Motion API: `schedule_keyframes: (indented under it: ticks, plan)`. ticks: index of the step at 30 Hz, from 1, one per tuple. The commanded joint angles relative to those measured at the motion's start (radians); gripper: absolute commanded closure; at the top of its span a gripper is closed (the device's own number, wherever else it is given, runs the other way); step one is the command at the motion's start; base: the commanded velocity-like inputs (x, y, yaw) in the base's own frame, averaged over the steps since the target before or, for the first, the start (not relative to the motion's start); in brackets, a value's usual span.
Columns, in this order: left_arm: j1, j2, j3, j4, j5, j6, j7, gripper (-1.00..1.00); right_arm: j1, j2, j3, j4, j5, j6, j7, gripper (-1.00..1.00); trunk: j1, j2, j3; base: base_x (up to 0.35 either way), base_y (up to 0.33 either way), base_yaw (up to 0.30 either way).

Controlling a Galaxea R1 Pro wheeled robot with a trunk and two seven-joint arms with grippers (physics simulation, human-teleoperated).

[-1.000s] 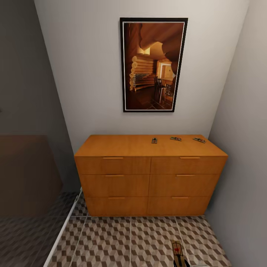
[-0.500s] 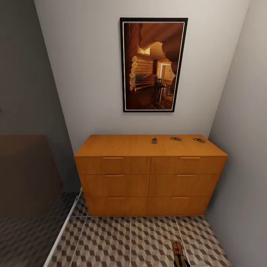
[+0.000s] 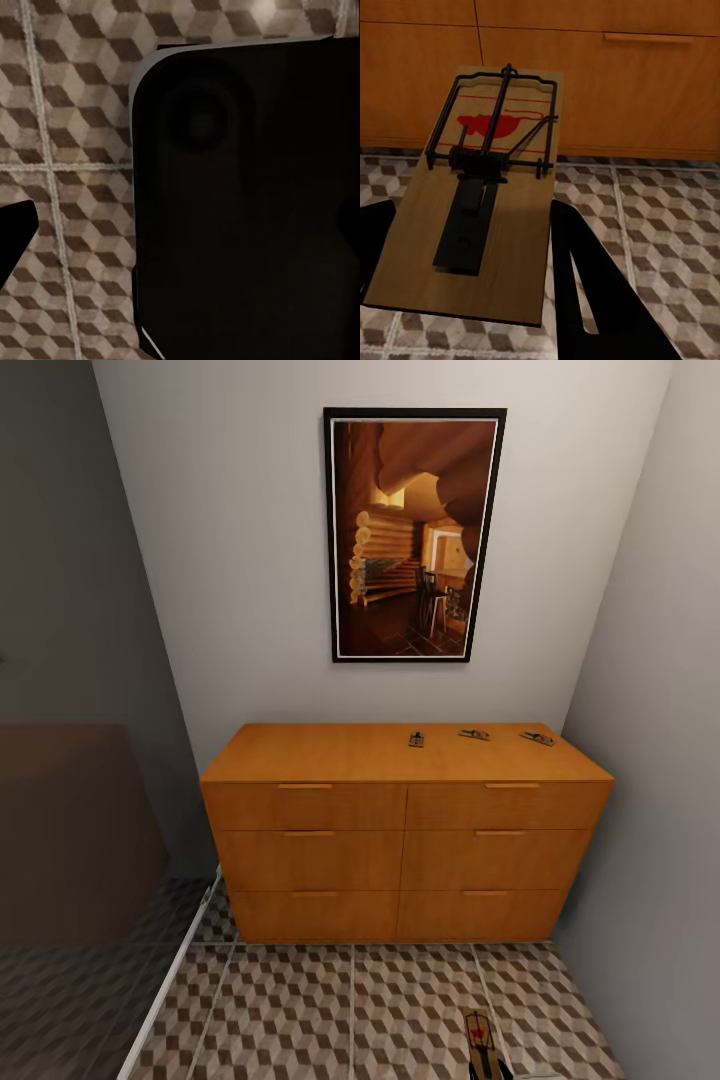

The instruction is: Take the four mousetraps from the cabinet in the bathroom and place them on the bathroom floor. Make sure all four end up on the same floor surface, and ensure that at least two of them are either under or directly next to the same bathroom sink.

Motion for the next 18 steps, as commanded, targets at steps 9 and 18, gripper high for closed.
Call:
schedule_keyframes:
  ticks: [9, 18]
  plan:
    - [-0.001, -0.046, 0.005, 0.003, 0.005, -0.002, -0.001, -1.0, -0.001, -0.001, -0.009, 0.001, 0.005, -0.003, 0.007, 1.0, 0.0, 0.0, -0.001, 0.0, 0.0, 0.0]
    - [-0.002, -0.046, 0.011, -0.098, 0.006, 0.002, 0.007, -1.0, -0.001, -0.001, -0.009, 0.001, 0.005, -0.002, 0.007, 1.0, 0.0, 0.0, -0.001, 0.0, 0.0, 0.0]
